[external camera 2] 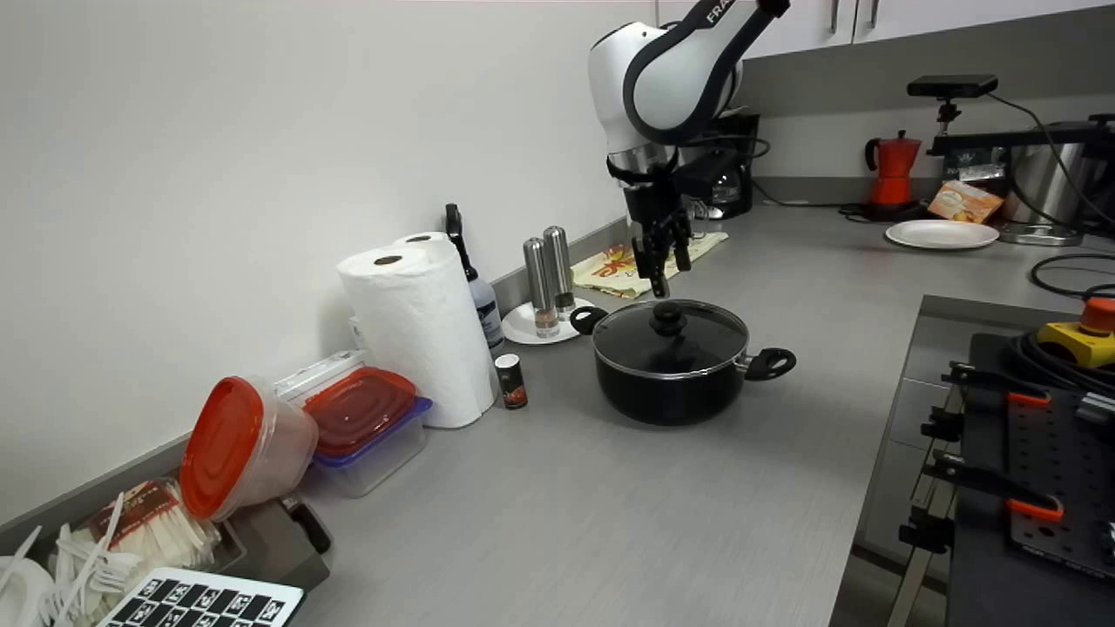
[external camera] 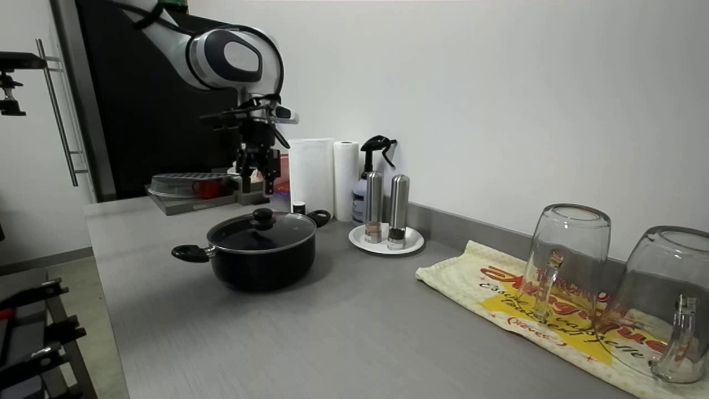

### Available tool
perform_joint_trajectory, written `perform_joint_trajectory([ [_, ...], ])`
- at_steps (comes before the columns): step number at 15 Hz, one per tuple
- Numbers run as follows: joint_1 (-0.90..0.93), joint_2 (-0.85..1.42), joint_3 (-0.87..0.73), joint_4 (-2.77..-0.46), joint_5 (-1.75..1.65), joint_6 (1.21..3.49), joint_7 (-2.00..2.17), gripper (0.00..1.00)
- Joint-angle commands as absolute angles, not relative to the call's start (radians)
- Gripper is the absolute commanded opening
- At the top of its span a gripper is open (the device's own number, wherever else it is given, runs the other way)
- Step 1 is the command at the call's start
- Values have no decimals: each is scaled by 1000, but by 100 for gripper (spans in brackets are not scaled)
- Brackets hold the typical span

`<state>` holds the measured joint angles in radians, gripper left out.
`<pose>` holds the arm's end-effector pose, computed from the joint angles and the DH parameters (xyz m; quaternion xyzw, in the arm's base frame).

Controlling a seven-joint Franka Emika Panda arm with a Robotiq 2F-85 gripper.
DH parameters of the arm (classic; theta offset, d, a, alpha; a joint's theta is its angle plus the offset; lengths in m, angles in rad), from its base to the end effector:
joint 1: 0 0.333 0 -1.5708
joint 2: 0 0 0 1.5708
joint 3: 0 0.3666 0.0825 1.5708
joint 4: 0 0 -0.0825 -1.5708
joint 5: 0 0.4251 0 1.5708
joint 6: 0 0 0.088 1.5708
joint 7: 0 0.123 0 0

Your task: Remove the lid from the top of the pot

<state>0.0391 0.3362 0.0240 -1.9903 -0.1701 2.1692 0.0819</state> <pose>0.6323 0.0306 0.2856 0.9941 0.0435 -0.0734 0.0677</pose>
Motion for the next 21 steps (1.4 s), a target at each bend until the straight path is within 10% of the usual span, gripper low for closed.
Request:
perform_joint_trajectory([
  [1,64,370,18,-1953,-172,2146,108,100],
  [21,81,480,-4,-1874,-199,2149,135,100],
])
